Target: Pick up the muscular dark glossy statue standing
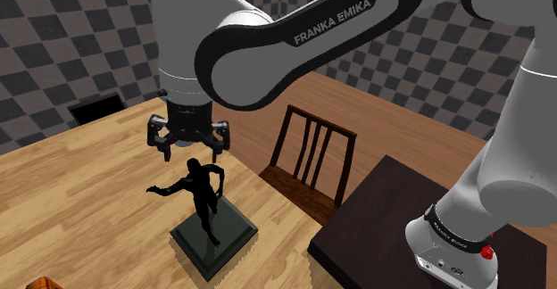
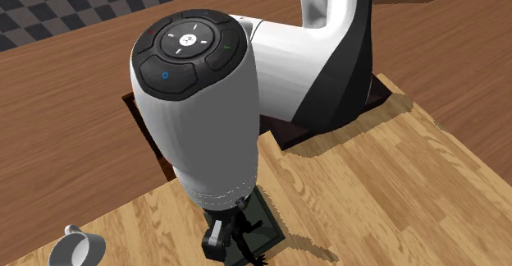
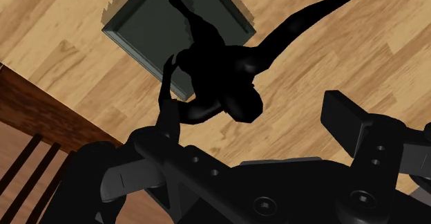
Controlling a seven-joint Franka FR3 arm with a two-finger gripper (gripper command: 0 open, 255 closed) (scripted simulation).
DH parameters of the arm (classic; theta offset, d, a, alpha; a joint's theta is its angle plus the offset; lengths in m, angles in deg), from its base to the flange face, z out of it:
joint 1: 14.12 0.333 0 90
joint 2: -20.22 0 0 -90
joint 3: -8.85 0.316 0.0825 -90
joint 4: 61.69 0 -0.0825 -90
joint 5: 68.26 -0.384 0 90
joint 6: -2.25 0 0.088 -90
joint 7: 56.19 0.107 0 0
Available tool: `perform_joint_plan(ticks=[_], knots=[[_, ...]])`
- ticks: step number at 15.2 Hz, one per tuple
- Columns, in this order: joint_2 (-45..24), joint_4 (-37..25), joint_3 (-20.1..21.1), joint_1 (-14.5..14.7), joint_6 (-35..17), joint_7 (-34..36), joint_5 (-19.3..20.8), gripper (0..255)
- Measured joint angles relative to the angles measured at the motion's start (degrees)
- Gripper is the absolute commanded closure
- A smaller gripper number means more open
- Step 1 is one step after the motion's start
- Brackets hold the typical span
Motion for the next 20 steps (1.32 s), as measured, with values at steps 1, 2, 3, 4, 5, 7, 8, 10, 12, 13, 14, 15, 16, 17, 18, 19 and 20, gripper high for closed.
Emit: perform_joint_plan(ticks=[1, 2, 3, 4, 5, 7, 8, 10, 12, 13, 14, 15, 16, 17, 18, 19, 20], knots=[[-0.5, 0.2, -0.2, 0.2, -0.6, 0.4, 0.5, 0], [-0.8, 0.7, -0.3, 0.4, -1.3, 0.6, 0.7, 0], [-1.2, 0.9, -0.4, 0.5, -1.9, 0.8, 1.1, 0], [-1.7, 1.1, -0.6, 0.7, -2.4, 1.1, 1.5, 0], [-2.0, 1.8, -0.8, 0.8, -3.4, 1.3, 1.8, 0], [-2.5, 2.1, -1.0, 0.9, -4.1, 1.5, 2.2, 255], [-2.6, 2.1, -1.0, 0.9, -4.2, 1.5, 2.3, 255], [-2.6, 2.1, -1.0, 0.9, -4.3, 1.5, 2.4, 255], [-2.6, 2.2, -1.0, 0.9, -4.3, 1.5, 2.4, 255], [-2.6, 2.2, -1.0, 0.9, -4.3, 1.5, 2.4, 255], [-2.6, 2.2, -1.0, 0.9, -4.3, 1.5, 2.4, 255], [-2.6, 2.2, -1.0, 0.9, -4.3, 1.5, 2.4, 255], [-2.6, 2.1, -1.0, 0.9, -4.3, 1.5, 2.4, 255], [-2.6, 2.2, -1.0, 0.9, -4.3, 1.5, 2.4, 255], [-2.5, 2.0, -0.9, 0.9, -3.9, 1.4, 2.2, 255], [-2.2, 1.7, -0.8, 0.8, -3.4, 1.3, 1.9, 255], [-2.0, 1.3, -0.7, 0.7, -2.8, 1.1, 1.7, 255]])
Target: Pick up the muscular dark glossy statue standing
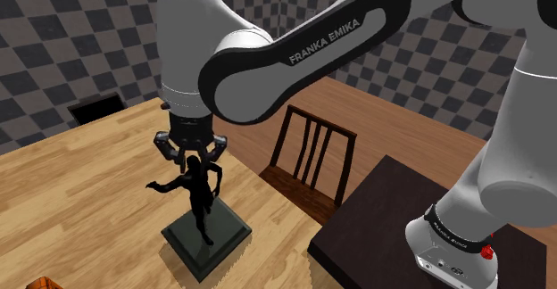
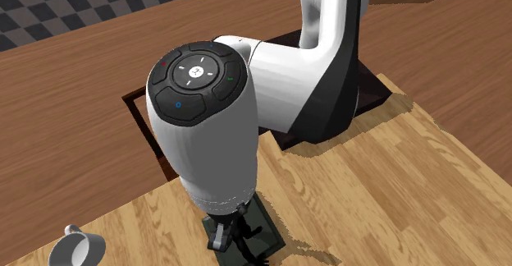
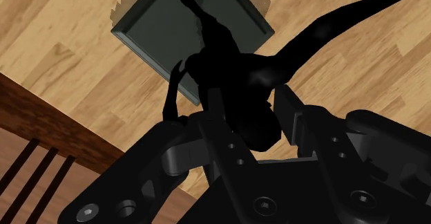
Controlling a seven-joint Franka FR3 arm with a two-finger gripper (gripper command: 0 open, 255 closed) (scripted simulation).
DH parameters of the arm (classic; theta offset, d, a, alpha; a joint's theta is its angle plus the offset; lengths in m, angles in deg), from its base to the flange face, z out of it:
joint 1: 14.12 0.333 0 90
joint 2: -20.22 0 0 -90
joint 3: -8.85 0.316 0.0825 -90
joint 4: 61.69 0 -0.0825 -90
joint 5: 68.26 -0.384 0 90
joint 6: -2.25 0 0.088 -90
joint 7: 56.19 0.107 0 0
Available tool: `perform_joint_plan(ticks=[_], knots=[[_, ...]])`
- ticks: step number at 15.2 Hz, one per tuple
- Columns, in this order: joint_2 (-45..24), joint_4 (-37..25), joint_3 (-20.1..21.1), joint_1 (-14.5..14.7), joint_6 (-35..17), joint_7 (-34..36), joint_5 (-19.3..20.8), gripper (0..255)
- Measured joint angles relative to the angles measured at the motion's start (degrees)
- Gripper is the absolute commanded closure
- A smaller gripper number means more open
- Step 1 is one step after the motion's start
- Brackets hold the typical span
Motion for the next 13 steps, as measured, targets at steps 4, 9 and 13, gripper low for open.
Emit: perform_joint_plan(ticks=[4, 9, 13], knots=[[1.7, -1.1, 0.6, -0.6, 2.4, -0.8, -1.4, 255], [3.0, -3.3, 1.1, -1.0, 5.7, -1.6, -2.7, 255], [3.9, -5.2, 1.4, -1.2, 8.2, -2.0, -3.5, 255]])
